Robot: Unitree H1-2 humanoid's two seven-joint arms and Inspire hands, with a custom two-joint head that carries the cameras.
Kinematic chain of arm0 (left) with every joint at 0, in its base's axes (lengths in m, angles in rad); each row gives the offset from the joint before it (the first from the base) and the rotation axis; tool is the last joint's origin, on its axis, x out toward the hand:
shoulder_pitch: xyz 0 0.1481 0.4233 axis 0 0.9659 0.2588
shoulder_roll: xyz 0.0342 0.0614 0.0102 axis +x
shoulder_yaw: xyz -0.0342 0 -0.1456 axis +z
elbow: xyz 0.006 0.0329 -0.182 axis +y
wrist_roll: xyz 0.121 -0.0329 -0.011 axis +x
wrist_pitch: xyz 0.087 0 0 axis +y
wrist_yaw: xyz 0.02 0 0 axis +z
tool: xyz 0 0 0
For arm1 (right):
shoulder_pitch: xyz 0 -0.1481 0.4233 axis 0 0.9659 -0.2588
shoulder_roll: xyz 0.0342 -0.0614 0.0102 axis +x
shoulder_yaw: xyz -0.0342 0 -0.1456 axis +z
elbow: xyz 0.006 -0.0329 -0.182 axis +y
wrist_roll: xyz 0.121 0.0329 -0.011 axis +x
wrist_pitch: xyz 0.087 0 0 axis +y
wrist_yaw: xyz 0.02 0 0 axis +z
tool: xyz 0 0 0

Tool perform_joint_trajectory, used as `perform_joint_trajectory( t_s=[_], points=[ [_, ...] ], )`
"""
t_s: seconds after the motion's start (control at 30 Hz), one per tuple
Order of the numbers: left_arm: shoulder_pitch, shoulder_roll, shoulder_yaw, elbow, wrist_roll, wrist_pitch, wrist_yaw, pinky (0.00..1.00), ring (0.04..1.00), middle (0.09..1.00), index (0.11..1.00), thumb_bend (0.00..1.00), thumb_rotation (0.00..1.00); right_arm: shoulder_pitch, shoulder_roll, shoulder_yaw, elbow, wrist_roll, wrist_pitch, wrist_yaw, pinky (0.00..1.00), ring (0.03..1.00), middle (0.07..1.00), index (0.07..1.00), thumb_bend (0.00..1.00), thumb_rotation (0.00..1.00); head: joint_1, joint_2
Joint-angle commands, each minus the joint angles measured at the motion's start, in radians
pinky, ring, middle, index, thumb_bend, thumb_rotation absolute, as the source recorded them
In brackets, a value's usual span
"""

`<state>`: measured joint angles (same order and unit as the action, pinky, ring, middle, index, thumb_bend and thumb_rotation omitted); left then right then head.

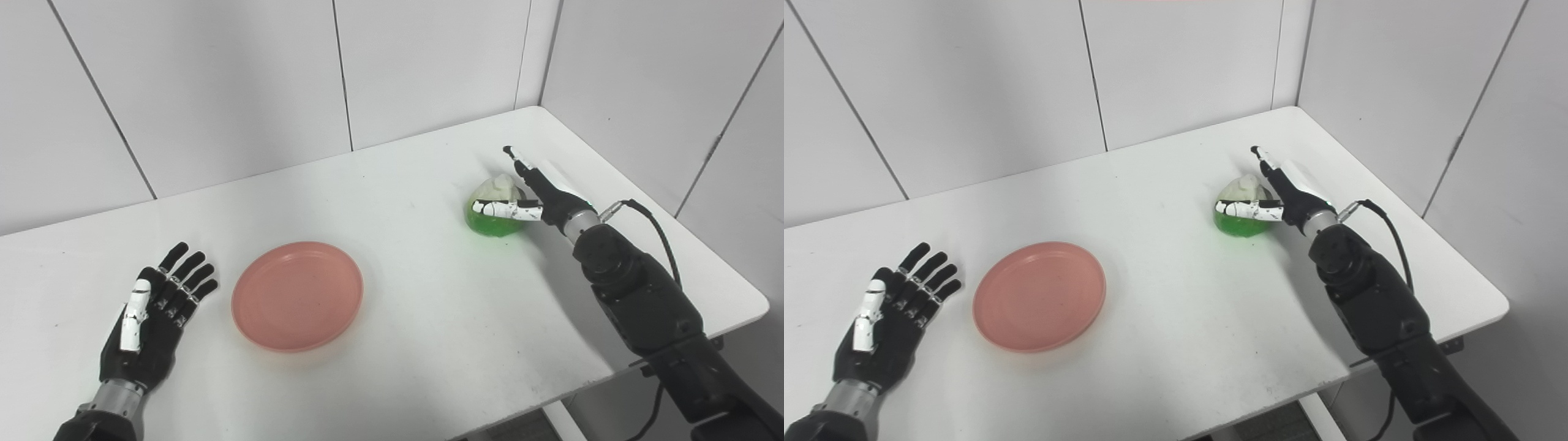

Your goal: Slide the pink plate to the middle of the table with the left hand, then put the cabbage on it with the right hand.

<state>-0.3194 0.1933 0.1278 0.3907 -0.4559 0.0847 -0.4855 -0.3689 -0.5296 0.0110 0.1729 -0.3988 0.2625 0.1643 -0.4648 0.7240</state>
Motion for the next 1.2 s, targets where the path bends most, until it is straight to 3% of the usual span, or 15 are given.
perform_joint_trajectory(
  t_s=[0.0,0.43,0.8,1.17],
  points=[
    [0.051,0.009,-0.008,0.032,0.019,0.052,0.018,0.85,0.860,0.866,0.869,0.47,0.87,-0.054,-0.035,-0.001,-0.020,0.008,0.004,0.014,0.89,1.000,1.000,1.000,1.00,0.66,0.010,0.008],
    [0.052,0.008,-0.012,0.021,0.015,0.063,0.022,0.87,0.870,0.878,0.874,0.45,0.90,-0.068,-0.035,0.004,0.017,0.025,0.029,0.048,0.88,1.000,1.000,1.000,1.00,0.61,0.020,0.020],
    [0.057,0.007,-0.013,0.016,0.019,0.055,0.026,0.86,0.867,0.873,0.868,0.46,0.90,-0.094,-0.029,-0.001,0.140,0.050,0.007,0.009,0.86,1.000,1.000,1.000,1.00,0.54,0.027,0.020],
    [0.059,0.004,-0.010,0.028,0.016,0.055,0.024,0.86,0.864,0.869,0.866,0.48,0.87,-0.094,-0.030,0.000,0.188,0.075,-0.024,-0.013,0.86,0.999,1.000,1.000,1.00,0.56,0.031,0.017]
  ],
)
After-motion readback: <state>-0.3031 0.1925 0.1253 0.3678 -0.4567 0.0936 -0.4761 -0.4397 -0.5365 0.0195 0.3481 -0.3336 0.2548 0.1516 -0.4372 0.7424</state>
